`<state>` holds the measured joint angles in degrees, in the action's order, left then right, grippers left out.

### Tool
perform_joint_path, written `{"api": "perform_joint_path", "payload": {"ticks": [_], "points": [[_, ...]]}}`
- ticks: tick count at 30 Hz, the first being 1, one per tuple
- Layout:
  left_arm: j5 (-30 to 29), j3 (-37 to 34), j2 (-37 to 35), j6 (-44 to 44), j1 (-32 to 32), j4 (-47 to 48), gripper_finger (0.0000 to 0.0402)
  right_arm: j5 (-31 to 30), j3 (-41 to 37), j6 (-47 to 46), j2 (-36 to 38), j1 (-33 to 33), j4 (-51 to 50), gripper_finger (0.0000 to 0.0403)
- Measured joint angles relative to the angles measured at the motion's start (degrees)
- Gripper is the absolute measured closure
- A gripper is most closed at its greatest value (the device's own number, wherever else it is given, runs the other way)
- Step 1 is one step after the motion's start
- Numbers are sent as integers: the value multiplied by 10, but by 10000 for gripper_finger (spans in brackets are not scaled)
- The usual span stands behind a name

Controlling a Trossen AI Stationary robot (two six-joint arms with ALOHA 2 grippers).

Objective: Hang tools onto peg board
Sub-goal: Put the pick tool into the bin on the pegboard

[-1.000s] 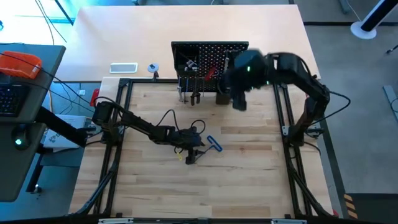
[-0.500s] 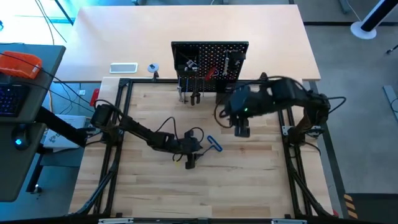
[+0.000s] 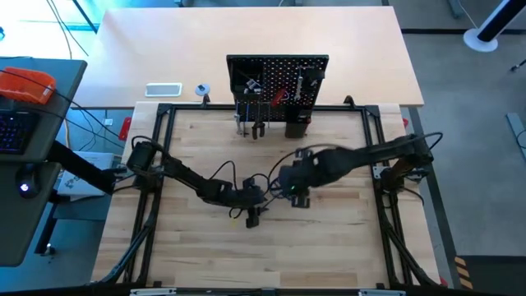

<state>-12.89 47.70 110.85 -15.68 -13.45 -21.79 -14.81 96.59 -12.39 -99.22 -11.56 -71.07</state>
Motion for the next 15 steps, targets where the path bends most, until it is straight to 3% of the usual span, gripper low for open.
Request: {"api": "perform_joint_path", "payload": {"ticks": [7,9,13,15], "points": [[-29,3,49,-48,-2,-53,246,3,-234,-41,0,-5,295,220],[-37,3,52,-41,-3,-47,276,4,-295,-54,0,-1,366,220],[-38,2,54,7,-12,-48,377,-8,-390,-87,0,8,456,220],[-34,3,55,26,-15,-56,387,-23,-426,-110,0,13,472,220]]}}
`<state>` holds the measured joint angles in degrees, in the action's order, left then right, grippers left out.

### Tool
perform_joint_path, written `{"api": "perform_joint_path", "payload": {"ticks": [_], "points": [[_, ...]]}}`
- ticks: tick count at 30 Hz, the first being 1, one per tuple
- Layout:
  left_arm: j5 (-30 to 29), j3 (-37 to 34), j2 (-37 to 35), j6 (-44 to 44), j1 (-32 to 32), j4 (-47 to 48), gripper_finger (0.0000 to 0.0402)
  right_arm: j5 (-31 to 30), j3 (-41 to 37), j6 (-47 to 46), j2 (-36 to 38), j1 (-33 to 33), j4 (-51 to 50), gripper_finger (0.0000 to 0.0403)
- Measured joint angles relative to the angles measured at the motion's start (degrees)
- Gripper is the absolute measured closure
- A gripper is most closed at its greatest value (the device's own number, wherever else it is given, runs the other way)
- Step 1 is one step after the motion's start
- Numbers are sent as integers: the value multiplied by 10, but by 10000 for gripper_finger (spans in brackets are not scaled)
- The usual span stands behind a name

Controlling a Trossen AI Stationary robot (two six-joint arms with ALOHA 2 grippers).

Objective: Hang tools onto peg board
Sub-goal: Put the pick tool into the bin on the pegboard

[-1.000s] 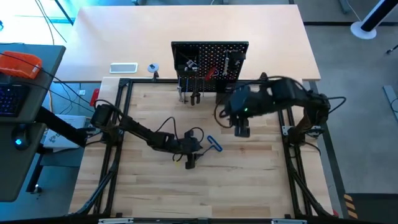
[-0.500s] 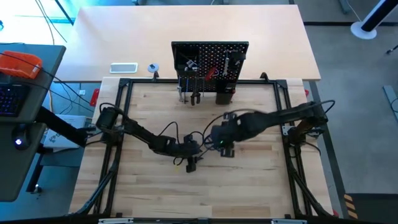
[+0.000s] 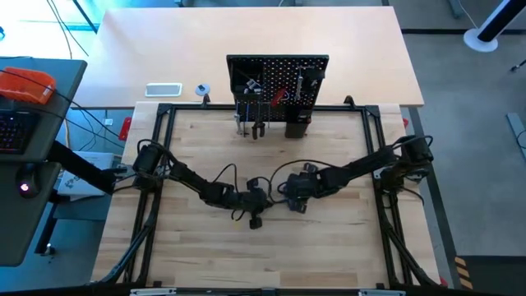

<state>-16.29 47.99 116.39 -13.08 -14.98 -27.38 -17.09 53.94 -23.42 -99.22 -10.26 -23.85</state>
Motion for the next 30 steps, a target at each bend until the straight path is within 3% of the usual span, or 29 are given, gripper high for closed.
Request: {"api": "perform_joint_path", "payload": {"ticks": [10,17,20,25,30], "points": [[12,-2,-11,31,0,-2,400,46,-98,-21,21,3,147,220],[22,-2,-23,44,0,4,401,133,-153,-48,91,1,214,220],[22,-2,-23,51,0,5,401,152,-165,-5,116,-14,256,220],[36,-2,-24,54,4,7,401,70,-167,124,104,-55,253,220],[37,-2,-24,57,4,6,401,-32,-167,144,81,-40,265,220]]}}
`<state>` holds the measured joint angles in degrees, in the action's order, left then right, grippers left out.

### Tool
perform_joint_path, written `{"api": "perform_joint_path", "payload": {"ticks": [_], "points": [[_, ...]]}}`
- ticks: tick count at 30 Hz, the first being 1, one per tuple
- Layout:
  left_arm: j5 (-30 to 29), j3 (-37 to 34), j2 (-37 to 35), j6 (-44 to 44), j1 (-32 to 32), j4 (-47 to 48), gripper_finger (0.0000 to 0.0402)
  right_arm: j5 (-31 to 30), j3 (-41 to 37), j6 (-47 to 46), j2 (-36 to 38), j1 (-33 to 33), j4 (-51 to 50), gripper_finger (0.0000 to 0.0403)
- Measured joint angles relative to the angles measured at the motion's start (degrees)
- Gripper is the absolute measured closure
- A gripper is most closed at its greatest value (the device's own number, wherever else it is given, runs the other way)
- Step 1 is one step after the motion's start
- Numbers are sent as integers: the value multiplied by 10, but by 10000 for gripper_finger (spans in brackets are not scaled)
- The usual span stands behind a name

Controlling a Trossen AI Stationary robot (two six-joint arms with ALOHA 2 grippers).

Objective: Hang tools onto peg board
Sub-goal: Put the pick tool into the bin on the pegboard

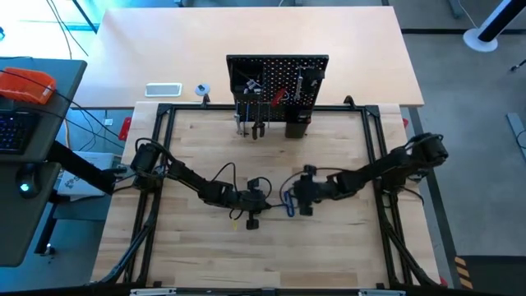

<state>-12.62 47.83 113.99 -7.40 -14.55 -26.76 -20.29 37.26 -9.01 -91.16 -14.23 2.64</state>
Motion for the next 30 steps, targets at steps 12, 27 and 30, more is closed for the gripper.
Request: {"api": "perform_joint_path", "payload": {"ticks": [12,27,30], "points": [[0,0,0,-5,0,0,401,135,1,18,-23,76,55,220],[-4,-1,1,18,-6,-17,327,151,5,-41,-113,96,103,261],[-14,-1,2,26,-6,-27,282,156,5,-48,-111,96,101,301]]}}
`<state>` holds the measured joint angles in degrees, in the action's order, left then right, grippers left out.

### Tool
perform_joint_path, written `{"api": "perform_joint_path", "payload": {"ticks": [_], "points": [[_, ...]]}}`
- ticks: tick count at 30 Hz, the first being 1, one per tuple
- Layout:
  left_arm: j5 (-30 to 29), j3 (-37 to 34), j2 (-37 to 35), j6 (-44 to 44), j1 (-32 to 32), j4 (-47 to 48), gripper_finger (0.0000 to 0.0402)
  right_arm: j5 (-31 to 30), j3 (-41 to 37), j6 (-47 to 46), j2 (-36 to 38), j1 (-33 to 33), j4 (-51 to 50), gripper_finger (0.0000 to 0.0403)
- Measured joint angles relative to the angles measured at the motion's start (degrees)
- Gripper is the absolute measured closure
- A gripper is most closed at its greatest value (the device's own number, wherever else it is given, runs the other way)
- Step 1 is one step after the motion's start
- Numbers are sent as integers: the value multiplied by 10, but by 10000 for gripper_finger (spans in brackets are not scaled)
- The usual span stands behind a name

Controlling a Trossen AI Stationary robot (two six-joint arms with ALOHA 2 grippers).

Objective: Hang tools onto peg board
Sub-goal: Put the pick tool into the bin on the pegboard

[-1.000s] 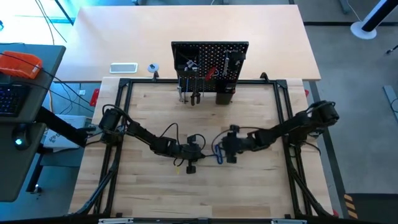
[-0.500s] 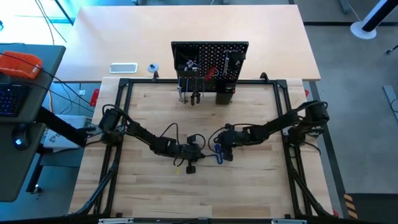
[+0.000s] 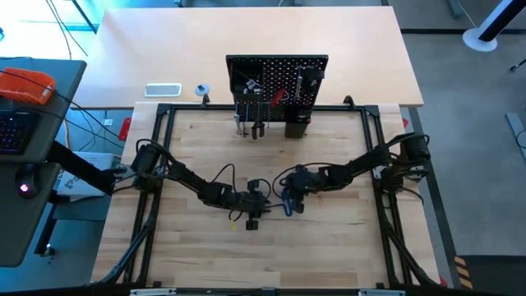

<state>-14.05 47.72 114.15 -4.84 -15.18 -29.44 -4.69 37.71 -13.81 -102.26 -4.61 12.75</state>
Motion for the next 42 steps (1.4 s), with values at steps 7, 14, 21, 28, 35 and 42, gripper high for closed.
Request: {"api": "perform_joint_path", "payload": {"ticks": [7,14,21,28,35,42], "points": [[-16,0,0,1,2,-4,201,-2,0,-12,1,1,-4,389],[27,1,-2,-21,19,16,187,13,-4,-19,16,1,12,399],[27,1,-33,-15,15,69,199,13,-7,-4,74,-1,-28,401],[-12,-13,-146,3,4,205,204,18,-5,19,122,-3,-46,402],[-37,-111,-205,-78,4,184,226,19,-4,24,130,-5,-54,402],[10,-209,-200,-110,1,-23,297,18,-4,34,131,-10,-53,402]]}}
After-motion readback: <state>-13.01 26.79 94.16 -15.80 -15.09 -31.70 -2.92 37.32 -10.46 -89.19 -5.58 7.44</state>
